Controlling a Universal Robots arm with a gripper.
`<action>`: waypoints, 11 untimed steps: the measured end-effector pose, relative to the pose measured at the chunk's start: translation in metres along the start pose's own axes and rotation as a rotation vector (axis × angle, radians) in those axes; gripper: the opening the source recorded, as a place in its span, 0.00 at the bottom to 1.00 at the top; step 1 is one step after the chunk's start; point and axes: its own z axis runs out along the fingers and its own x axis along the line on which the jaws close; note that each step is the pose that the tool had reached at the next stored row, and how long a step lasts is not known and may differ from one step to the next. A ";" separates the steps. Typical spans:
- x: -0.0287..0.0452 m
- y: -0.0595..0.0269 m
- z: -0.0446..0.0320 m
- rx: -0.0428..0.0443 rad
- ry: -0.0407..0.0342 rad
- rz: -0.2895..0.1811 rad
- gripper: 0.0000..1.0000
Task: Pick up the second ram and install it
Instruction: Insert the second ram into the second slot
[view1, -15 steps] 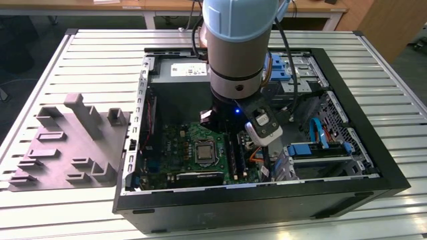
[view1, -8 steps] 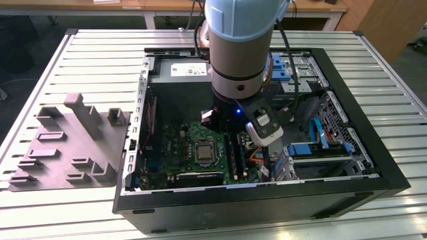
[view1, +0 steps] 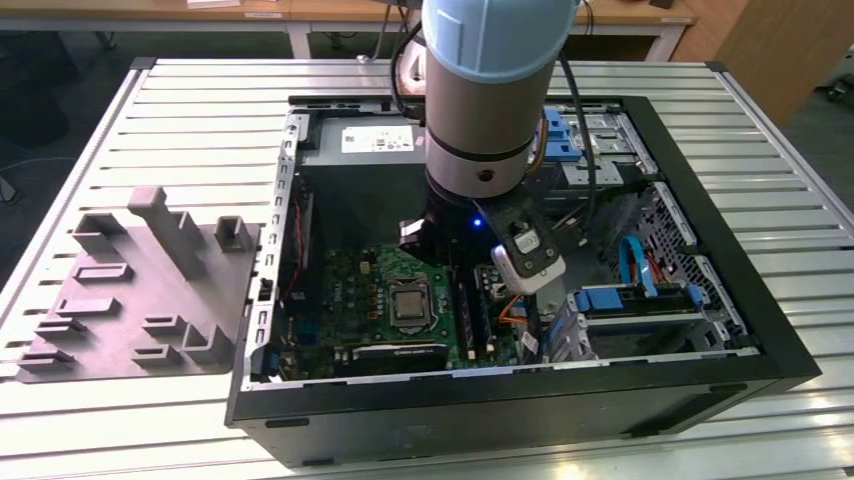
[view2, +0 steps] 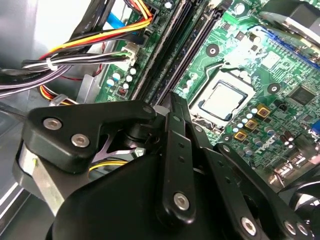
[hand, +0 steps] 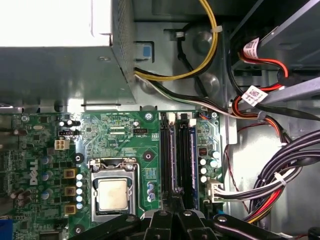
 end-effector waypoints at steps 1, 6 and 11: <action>0.0000 0.0000 0.0000 -0.0001 0.0005 0.000 0.10; -0.0001 0.0000 0.0001 0.0000 0.0030 0.000 0.10; -0.0001 0.0000 0.0000 0.0001 0.0056 0.000 0.10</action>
